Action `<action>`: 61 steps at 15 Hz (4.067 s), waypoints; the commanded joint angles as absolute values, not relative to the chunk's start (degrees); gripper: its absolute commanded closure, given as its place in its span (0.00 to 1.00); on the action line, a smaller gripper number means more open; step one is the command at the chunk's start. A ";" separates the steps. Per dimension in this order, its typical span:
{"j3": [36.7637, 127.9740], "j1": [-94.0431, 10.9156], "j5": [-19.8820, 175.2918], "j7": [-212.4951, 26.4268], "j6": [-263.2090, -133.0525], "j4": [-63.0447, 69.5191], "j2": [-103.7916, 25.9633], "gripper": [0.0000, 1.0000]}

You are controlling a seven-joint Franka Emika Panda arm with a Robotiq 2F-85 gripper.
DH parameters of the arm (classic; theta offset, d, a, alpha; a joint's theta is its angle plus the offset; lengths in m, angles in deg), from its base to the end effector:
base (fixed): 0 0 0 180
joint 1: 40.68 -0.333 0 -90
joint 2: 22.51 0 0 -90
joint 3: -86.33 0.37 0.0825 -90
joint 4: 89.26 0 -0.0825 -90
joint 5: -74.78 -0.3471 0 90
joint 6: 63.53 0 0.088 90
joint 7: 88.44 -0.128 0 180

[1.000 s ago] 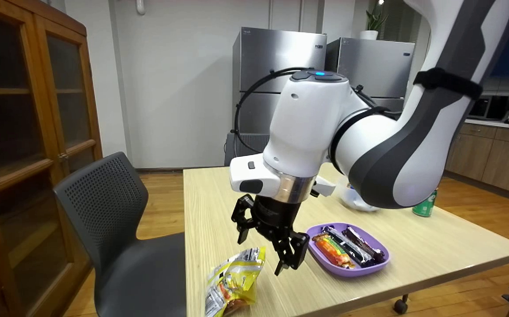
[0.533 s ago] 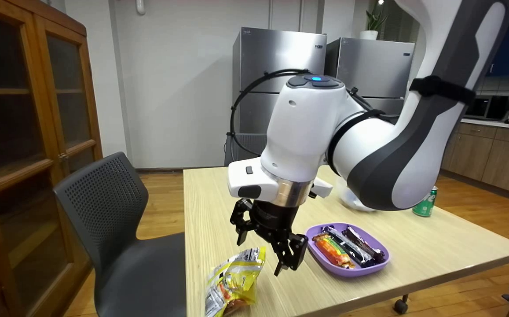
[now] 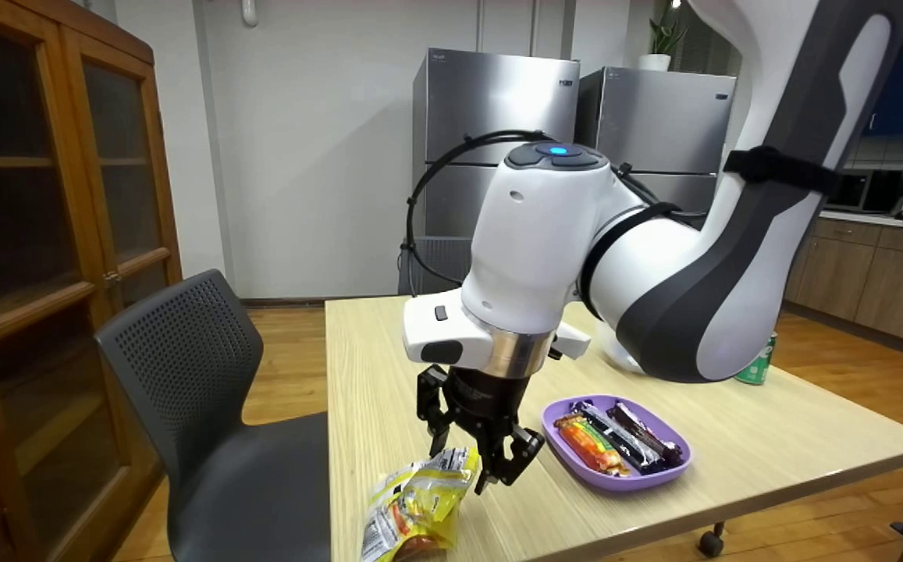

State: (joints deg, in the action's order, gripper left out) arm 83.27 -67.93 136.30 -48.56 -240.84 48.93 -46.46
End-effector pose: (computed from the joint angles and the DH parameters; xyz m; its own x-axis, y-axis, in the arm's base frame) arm 0.4157 0.2654 0.2177 -0.5660 0.8161 -0.1163 0.7733 0.5745 0.2681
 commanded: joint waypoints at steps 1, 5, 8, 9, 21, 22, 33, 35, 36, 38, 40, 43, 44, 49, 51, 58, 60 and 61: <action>81.29 -69.97 138.05 -51.27 -241.90 47.79 -47.25 0.67; 80.34 -70.92 137.98 -51.63 -242.00 47.75 -47.44 0.97; 79.84 -71.35 137.94 -51.89 -242.02 47.77 -47.47 1.00; 79.63 -71.52 137.92 -51.96 -242.02 47.77 -47.47 1.00; 80.66 -69.47 130.08 -55.65 -239.65 51.53 -40.94 1.00; 80.80 -68.96 128.50 -56.02 -239.47 51.90 -40.22 1.00; 90.48 -54.46 110.02 -58.29 -230.13 52.82 -33.65 1.00; 89.63 -54.64 104.52 -56.48 -228.71 52.63 -32.40 1.00; 91.61 -51.88 104.25 -57.70 -227.94 52.30 -32.00 1.00; 91.53 -50.70 101.70 -57.56 -226.74 51.82 -31.04 1.00; 91.29 -49.47 100.03 -57.80 -225.42 51.13 -30.23 1.00; 90.59 -47.59 98.30 -57.94 -223.97 50.38 -29.21 1.00; 90.33 -46.94 97.84 -58.04 -223.72 50.16 -28.92 1.00; 89.12 -43.95 96.48 -57.78 -224.07 49.53 -27.94 1.00; 88.49 -42.88 95.98 -57.40 -224.32 49.19 -27.89 1.00; 85.70 -38.66 93.37 -56.45 -223.61 48.75 -25.31 1.00; 84.69 -37.84 93.18 -56.93 -223.59 49.02 -24.13 1.00; 84.18 -37.51 93.13 -57.15 -223.50 49.25 -23.40 1.00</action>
